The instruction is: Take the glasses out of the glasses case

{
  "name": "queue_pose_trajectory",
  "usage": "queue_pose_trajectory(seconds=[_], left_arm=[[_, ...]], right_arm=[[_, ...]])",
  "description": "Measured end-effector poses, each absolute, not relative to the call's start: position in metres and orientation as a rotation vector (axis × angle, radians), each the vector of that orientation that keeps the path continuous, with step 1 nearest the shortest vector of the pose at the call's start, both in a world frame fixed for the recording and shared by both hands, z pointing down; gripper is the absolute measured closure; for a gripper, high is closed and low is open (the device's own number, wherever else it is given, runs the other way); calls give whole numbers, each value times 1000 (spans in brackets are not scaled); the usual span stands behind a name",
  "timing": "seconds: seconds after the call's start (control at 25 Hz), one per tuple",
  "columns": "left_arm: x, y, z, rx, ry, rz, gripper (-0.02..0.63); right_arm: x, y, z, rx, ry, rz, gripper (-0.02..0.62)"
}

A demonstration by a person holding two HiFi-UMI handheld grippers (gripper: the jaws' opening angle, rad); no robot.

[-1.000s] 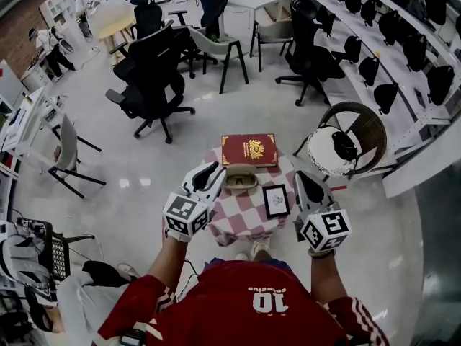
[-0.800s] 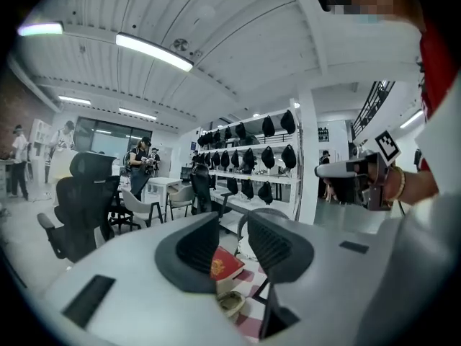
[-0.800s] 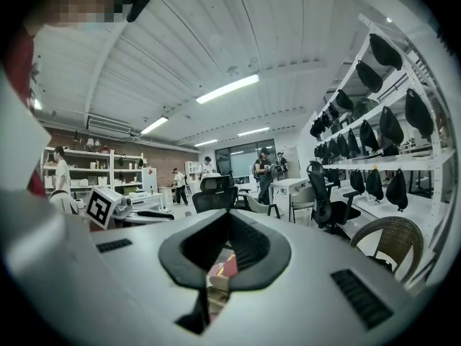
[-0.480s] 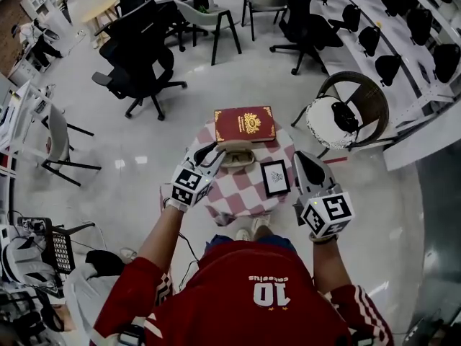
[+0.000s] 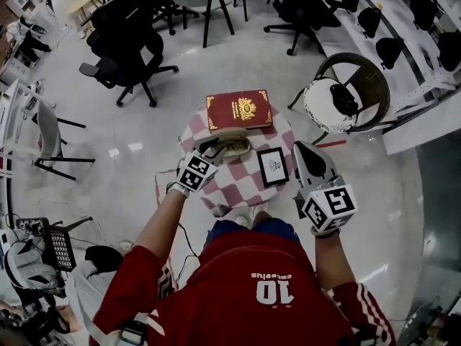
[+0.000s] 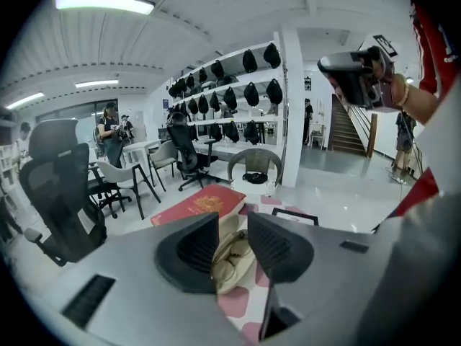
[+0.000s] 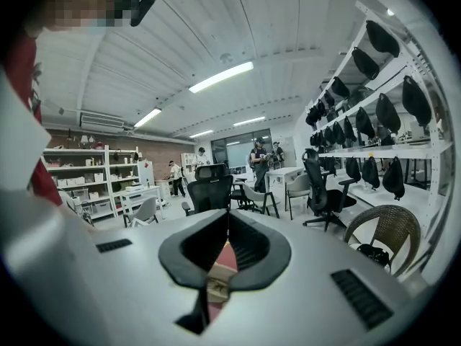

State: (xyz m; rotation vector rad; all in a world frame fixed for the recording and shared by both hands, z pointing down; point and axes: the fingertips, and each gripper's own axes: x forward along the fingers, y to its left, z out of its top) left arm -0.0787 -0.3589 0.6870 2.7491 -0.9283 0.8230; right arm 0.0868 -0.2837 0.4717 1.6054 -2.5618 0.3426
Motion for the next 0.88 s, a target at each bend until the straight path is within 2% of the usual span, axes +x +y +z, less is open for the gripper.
queue_pose_trajectory(seconds=[0.88], left_arm=[[-54, -404, 837, 2595, -803, 1293, 492]], right_arm=[[123, -312, 522, 1582, -2522, 425, 578]])
